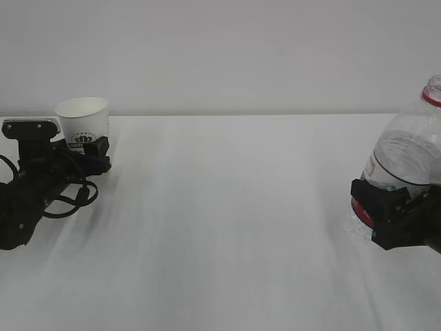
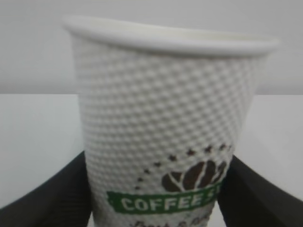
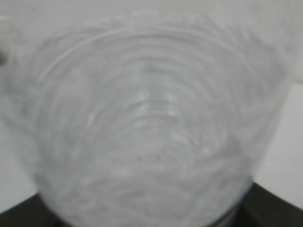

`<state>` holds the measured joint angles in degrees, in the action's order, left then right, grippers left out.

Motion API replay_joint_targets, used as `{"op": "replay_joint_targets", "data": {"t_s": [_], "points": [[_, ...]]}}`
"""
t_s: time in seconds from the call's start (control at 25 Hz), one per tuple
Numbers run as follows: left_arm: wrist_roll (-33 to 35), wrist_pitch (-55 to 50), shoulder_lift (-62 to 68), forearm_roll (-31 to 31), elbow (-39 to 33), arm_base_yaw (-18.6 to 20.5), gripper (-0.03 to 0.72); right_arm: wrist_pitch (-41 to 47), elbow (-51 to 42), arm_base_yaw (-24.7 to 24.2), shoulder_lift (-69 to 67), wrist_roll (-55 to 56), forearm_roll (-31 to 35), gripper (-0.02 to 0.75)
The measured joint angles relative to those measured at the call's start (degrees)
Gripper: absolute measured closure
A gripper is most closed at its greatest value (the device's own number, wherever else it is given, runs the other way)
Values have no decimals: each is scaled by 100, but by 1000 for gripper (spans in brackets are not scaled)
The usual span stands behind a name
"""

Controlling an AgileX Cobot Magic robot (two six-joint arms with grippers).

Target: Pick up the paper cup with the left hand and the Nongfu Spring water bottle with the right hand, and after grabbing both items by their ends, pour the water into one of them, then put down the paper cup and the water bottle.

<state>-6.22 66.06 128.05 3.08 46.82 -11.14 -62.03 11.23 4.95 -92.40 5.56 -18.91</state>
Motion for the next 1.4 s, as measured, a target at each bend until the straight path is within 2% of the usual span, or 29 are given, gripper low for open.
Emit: {"op": "replay_joint_targets", "data": {"t_s": [0.2, 0.48, 0.6, 0.8, 0.96, 1.2, 1.4], "points": [[0, 0, 0, -9, 0, 0, 83, 0, 0, 0, 0, 0, 0, 286], [0, 0, 0, -22, 0, 0, 59, 0, 0, 0, 0, 0, 0, 286], [0, 0, 0, -22, 0, 0, 67, 0, 0, 0, 0, 0, 0, 286], [0, 0, 0, -22, 0, 0, 137, 0, 0, 0, 0, 0, 0, 286], [0, 0, 0, -22, 0, 0, 140, 0, 0, 0, 0, 0, 0, 286], [0, 0, 0, -22, 0, 0, 20, 0, 0, 0, 0, 0, 0, 286], [0, 0, 0, -22, -49, 0, -3, 0, 0, 0, 0, 0, 0, 286]]}}
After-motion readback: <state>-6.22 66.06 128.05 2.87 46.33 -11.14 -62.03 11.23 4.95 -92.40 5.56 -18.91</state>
